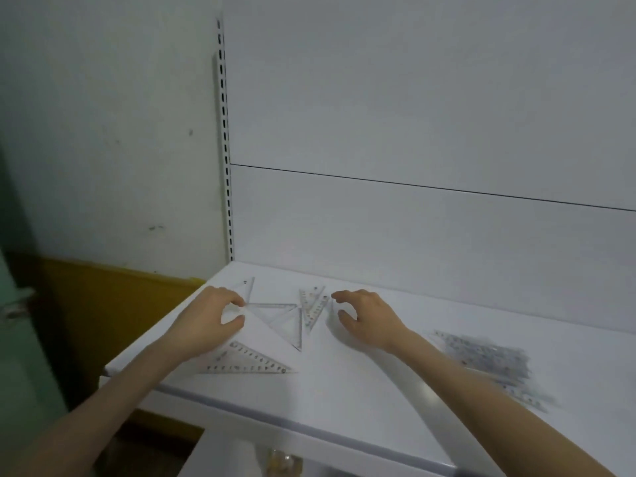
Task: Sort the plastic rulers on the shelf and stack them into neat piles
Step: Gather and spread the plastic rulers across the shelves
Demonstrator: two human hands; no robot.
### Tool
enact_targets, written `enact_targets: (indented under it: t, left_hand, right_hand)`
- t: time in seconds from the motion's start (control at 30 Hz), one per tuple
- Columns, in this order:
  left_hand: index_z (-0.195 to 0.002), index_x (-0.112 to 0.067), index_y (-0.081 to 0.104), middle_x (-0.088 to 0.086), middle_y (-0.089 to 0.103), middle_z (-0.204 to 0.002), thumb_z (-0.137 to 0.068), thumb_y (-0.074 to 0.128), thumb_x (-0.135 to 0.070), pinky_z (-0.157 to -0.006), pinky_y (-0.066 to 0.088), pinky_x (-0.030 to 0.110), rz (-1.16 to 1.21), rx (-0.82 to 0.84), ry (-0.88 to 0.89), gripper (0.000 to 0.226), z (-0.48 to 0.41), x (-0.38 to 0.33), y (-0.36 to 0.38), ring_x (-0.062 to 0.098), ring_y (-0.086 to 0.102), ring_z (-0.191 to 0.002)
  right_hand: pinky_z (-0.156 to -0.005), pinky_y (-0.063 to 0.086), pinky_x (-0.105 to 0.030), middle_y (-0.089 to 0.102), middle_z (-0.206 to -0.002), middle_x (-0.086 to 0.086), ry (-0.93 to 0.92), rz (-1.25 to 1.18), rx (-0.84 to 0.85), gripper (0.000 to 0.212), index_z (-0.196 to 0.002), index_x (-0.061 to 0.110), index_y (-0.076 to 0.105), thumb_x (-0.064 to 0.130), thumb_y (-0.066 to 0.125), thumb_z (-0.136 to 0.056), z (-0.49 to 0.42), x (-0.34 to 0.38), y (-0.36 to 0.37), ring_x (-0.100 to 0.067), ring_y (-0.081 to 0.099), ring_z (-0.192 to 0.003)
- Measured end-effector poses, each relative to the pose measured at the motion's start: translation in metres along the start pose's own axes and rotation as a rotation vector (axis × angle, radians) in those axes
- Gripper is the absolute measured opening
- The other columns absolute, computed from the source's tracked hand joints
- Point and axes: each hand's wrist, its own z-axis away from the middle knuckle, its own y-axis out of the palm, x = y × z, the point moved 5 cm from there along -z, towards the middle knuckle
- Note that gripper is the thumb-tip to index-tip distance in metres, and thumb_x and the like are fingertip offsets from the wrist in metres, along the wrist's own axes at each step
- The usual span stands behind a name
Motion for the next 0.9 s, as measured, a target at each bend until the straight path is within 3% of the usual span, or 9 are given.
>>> enact_targets:
  t: [0.1,0.2,0.37,0.43,0.57,0.67,0.73,0.83,0.9]
  left_hand:
    - [-0.125,-0.045,0.040,-0.031,0.029,-0.132,-0.065,0.055,-0.077,-0.113,0.020,0.031,-0.038,0.330,0.107,0.070,0.017,-0.014,0.013,-0.005,0.022,-0.129]
    - [-0.145,-0.042,0.017,-0.035,0.000,-0.139,-0.055,0.054,-0.082,-0.114,0.002,0.029,-0.165,0.578,0.184,0.105,0.038,-0.021,0.019,-0.008,-0.003,-0.132]
    - [-0.143,-0.044,0.025,-0.038,0.009,-0.140,-0.068,0.066,-0.067,-0.111,0.006,0.019,-0.011,0.601,0.144,0.089,0.055,-0.005,0.010,-0.013,0.005,-0.132]
    - [-0.142,-0.043,0.031,-0.037,0.014,-0.141,-0.067,0.061,-0.070,-0.110,0.011,0.017,0.007,0.582,0.143,0.085,0.059,0.000,0.008,-0.012,0.009,-0.134]
    - [-0.136,-0.045,0.035,-0.032,0.026,-0.142,-0.067,0.044,-0.076,-0.112,0.018,0.012,0.016,0.532,0.173,0.076,0.070,0.002,0.004,-0.013,0.019,-0.135]
    - [-0.139,-0.039,0.034,-0.027,0.027,-0.144,-0.065,0.028,-0.077,-0.106,0.014,0.004,-0.075,0.489,0.221,0.083,0.079,-0.001,-0.001,-0.019,0.016,-0.128]
    - [-0.142,-0.033,0.036,-0.024,0.027,-0.146,-0.079,0.034,-0.071,-0.103,0.014,0.003,-0.158,0.439,0.274,0.074,0.083,-0.001,-0.003,-0.017,0.016,-0.130]
    - [-0.137,-0.028,0.048,-0.020,0.039,-0.142,-0.093,0.040,-0.047,-0.102,0.027,0.010,-0.267,0.364,0.344,0.049,0.091,-0.004,-0.006,-0.006,0.037,-0.130]
    - [-0.115,-0.025,0.067,-0.015,0.066,-0.117,-0.091,0.033,-0.045,-0.085,0.047,0.011,-0.358,0.252,0.422,0.046,0.092,-0.008,-0.012,-0.003,0.064,-0.099]
  right_hand:
    - [-0.100,0.037,-0.035,0.053,-0.137,-0.006,0.022,-0.036,0.096,0.055,-0.138,0.017,0.048,0.049,0.047,-0.093,-0.026,0.018,0.021,-0.027,0.047,-0.126]
    - [-0.097,0.040,-0.037,0.054,-0.127,-0.007,-0.006,-0.018,0.174,0.063,-0.125,0.012,0.050,0.062,0.051,-0.087,-0.045,0.034,0.037,-0.028,0.048,-0.120]
    - [-0.100,0.037,-0.038,0.051,-0.128,-0.009,-0.110,0.034,0.207,0.063,-0.124,0.009,0.046,0.062,0.048,-0.089,-0.068,0.053,0.055,-0.027,0.045,-0.121]
    - [-0.091,0.041,-0.039,0.056,-0.115,-0.010,-0.134,0.067,0.216,0.055,-0.113,0.010,0.050,0.060,0.049,-0.089,-0.076,0.061,0.060,-0.029,0.051,-0.110]
    - [-0.063,0.037,-0.032,0.061,-0.080,-0.010,-0.194,0.144,0.151,0.043,-0.071,0.012,0.050,0.050,0.053,-0.091,-0.085,0.076,0.062,-0.027,0.055,-0.078]
    - [-0.065,0.040,-0.030,0.064,-0.082,-0.011,-0.194,0.148,0.144,0.036,-0.071,0.013,0.060,0.044,0.057,-0.090,-0.086,0.081,0.060,-0.027,0.056,-0.082]
    - [-0.065,0.038,-0.029,0.062,-0.077,-0.011,-0.194,0.139,0.172,0.040,-0.067,0.014,0.059,0.046,0.057,-0.090,-0.084,0.084,0.062,-0.027,0.055,-0.080]
    - [-0.061,0.037,-0.031,0.052,-0.063,-0.005,-0.229,0.151,0.184,0.053,-0.057,0.016,0.044,0.059,0.058,-0.084,-0.075,0.091,0.066,-0.024,0.050,-0.070]
    - [-0.068,0.042,-0.031,0.065,-0.079,-0.006,-0.275,0.112,0.173,0.039,-0.079,0.013,0.063,0.051,0.062,-0.084,-0.070,0.100,0.066,-0.025,0.056,-0.082]
